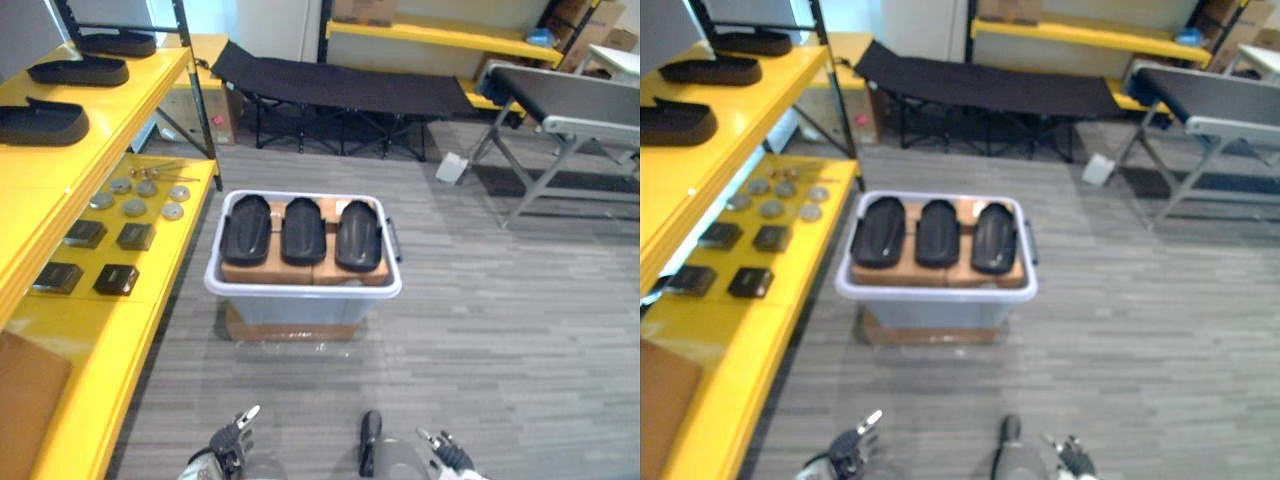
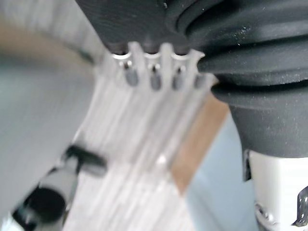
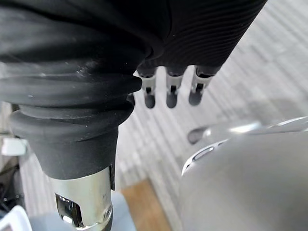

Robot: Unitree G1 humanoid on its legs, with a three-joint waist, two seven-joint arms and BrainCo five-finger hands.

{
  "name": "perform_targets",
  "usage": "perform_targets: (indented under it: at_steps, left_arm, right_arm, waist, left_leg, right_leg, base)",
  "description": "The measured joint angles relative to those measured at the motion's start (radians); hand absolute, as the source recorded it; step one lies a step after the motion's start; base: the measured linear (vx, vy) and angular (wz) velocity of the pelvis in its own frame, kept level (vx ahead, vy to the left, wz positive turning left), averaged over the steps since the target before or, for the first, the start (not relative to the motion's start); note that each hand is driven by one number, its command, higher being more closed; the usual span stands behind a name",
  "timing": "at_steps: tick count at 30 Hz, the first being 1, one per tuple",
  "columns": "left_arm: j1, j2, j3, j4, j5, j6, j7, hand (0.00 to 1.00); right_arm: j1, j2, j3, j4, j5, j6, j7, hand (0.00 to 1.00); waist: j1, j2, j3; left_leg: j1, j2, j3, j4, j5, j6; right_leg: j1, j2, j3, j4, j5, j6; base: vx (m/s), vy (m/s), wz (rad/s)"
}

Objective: Walk over and take plastic housings, then place them on the shelf

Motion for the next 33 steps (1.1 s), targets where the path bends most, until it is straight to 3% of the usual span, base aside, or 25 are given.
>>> perform_targets:
  at_steps: [1,2,3,5,8,9,10,12,13,16,20,21,27,33]
  left_arm:
    - [0.005,-0.034,0.039,-0.006,0.000,-0.025,0.004,0.00]
    - [0.001,-0.044,0.057,-0.010,0.000,-0.033,0.003,0.00]
    - [0.002,-0.042,0.079,-0.008,0.003,-0.042,0.004,0.00]
    - [0.006,-0.031,0.076,0.000,0.004,-0.042,0.005,0.00]
    - [0.010,-0.018,0.056,-0.001,0.020,-0.043,-0.005,0.00]
    - [0.002,-0.017,0.057,0.001,0.021,-0.045,-0.008,0.00]
    - [0.002,-0.017,0.057,0.001,0.022,-0.045,-0.012,0.00]
    - [-0.010,-0.004,0.056,0.013,0.052,-0.044,-0.013,0.00]
    - [-0.024,0.012,0.055,0.021,0.052,-0.045,-0.020,0.00]
    - [-0.034,0.018,0.051,0.020,0.040,-0.039,-0.018,0.00]
    - [-0.028,0.014,0.029,0.020,0.057,-0.029,-0.019,0.00]
    - [-0.108,0.097,-0.140,0.037,0.039,-0.044,0.028,0.00]
    - [-0.108,0.095,-0.140,0.036,0.040,-0.044,0.029,0.00]
    - [-0.106,0.094,-0.141,0.033,0.038,-0.053,0.060,0.00]
  right_arm:
    - [-0.003,-0.013,-0.003,-0.004,0.000,0.010,-0.008,0.00]
    - [-0.003,-0.019,-0.001,-0.006,-0.001,0.012,-0.019,0.00]
    - [-0.003,-0.028,0.001,-0.005,0.001,0.033,-0.045,0.00]
    - [-0.004,-0.026,-0.009,-0.005,0.001,0.036,-0.056,0.00]
    - [-0.008,-0.021,-0.065,-0.038,0.001,0.028,-0.061,0.00]
    - [0.007,-0.020,-0.086,-0.041,0.006,0.029,-0.066,0.00]
    - [0.018,-0.020,-0.087,-0.045,0.014,0.030,-0.068,0.00]
    - [0.048,0.006,-0.106,-0.052,0.031,0.030,-0.061,0.00]
    - [0.066,0.034,-0.107,-0.053,0.031,0.030,-0.042,0.00]
    - [0.095,0.081,-0.105,-0.053,0.004,0.030,0.008,0.00]
    - [0.096,0.078,-0.081,-0.056,-0.002,0.012,0.025,0.00]
    - [-0.092,0.007,0.083,0.006,0.002,-0.053,0.047,0.00]
    - [-0.092,0.006,0.083,0.006,0.010,-0.053,0.042,0.00]
    - [-0.097,0.007,0.077,0.003,0.074,-0.052,-0.019,0.00]
  waist:
    - [-0.001,0.026,0.002]
    - [0.001,0.035,0.007]
    - [0.005,0.043,0.008]
    - [0.005,0.039,0.008]
    - [0.000,0.038,0.005]
    - [0.004,0.038,0.005]
    - [0.005,0.038,0.005]
    - [0.001,0.000,-0.005]
    - [0.000,-0.037,-0.005]
    - [0.000,-0.075,-0.013]
    - [-0.007,-0.061,-0.015]
    - [-0.025,-0.084,0.134]
    - [-0.025,-0.080,0.136]
    - [-0.025,-0.074,0.140]
  left_leg:
    - [-0.051,0.032,-0.002,0.112,0.028,-0.023]
    - [-0.092,0.045,-0.003,0.207,0.052,-0.030]
    - [-0.191,0.092,0.017,0.406,0.073,-0.040]
    - [-0.194,0.097,0.074,0.365,0.071,-0.037]
    - [-0.231,0.076,0.184,0.047,0.136,0.005]
    - [-0.243,0.071,0.204,-0.056,0.244,0.022]
    - [-0.235,0.070,0.209,-0.073,0.299,0.016]
    - [-0.215,0.029,0.222,-0.116,0.305,0.020]
    - [-0.207,0.006,0.232,-0.139,0.307,0.024]
    - [-0.187,-0.031,0.234,-0.178,0.313,0.033]
    - [-0.139,-0.069,0.227,-0.252,0.331,0.047]
    - [-0.211,-0.110,0.166,-0.301,0.383,0.070]
    - [-0.210,-0.111,0.163,-0.304,0.383,0.070]
    - [-0.213,-0.119,0.162,-0.324,0.387,0.069]
  right_leg:
    - [0.018,0.019,-0.020,0.005,-0.024,-0.012]
    - [0.040,0.027,-0.024,-0.004,-0.034,-0.022]
    - [0.135,0.045,-0.049,-0.065,-0.040,-0.033]
    - [0.196,0.041,-0.054,-0.100,-0.039,-0.034]
    - [0.231,0.027,-0.052,-0.172,-0.042,-0.024]
    - [0.232,0.028,-0.044,-0.177,-0.044,-0.009]
    - [0.233,0.027,-0.039,-0.175,-0.049,-0.001]
    - [0.233,-0.011,-0.039,-0.175,-0.062,0.025]
    - [0.231,-0.032,-0.040,-0.174,-0.065,0.031]
    - [0.243,-0.060,-0.051,-0.179,-0.066,0.049]
    - [0.274,-0.079,-0.074,-0.191,-0.073,0.066]
    - [0.180,-0.091,-0.047,-0.157,-0.088,0.047]
    - [0.178,-0.091,-0.049,-0.156,-0.091,0.049]
    - [0.164,-0.098,-0.050,-0.151,-0.095,0.056]
  base:
    - [0.41,-0.295,0.28]
    - [0.51,-0.393,0.38]
    - [0.41,-0.311,0.26]
    - [0.26,-0.172,0.01]
    - [0.22,-0.051,-0.23]
    - [0.22,0.066,-0.23]
    - [0.23,0.088,-0.18]
    - [0.22,0.116,0.00]
    - [0.20,0.104,0.03]
    - [0.17,0.079,0.10]
    - [0.10,0.035,0.13]
    - [0.02,0.000,0.08]
    - [0.00,0.000,0.00]
    - [0.00,0.000,0.00]
